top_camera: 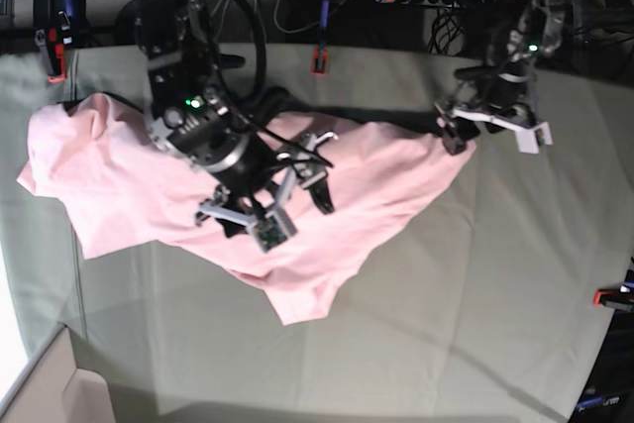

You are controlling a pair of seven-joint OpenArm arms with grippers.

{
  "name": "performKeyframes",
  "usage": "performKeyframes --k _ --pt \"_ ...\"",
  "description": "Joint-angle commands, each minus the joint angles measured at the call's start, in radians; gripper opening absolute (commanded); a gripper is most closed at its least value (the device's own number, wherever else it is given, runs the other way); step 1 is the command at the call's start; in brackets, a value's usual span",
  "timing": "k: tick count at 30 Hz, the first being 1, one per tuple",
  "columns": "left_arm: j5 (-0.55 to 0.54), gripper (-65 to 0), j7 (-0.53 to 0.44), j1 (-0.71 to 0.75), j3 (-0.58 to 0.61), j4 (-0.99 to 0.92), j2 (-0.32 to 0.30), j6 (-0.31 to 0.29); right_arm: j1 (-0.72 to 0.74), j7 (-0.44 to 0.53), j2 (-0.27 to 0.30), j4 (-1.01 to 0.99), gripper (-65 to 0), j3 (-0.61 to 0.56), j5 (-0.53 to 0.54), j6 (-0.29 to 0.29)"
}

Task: Layout the t-shirt on the table in an organized manner, then fold the t-shirt properly
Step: 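Grasp a shirt corner with the left gripper and pull it outward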

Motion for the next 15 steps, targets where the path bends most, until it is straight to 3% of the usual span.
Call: performKeyframes --k 1,10,12,15 --pt "-0.002 -16.0 -0.025 -0.027 0.003 -0.011 -0.007 -0.011 0.001 0.026 0.002 0.024 -24.7 0.009 0.015 0.007" --pt "-0.003 -19.3 -0.025 -0.121 0.096 -0.077 -0.003 -0.012 -0.050 0.026 0.027 0.051 -24.8 0.039 0.014 0.007" --pt "-0.009 -29.1 -0.025 -0.133 0.095 -0.080 -0.003 -0.012 -0.068 0.026 0.054 0.057 -24.8 0.059 0.012 0.007" --pt "-0.009 -54.2 -0.025 -0.171 0.092 -0.083 -0.003 -0.012 -0.093 0.026 0.077 0.068 -24.7 0.093 0.012 0.007"
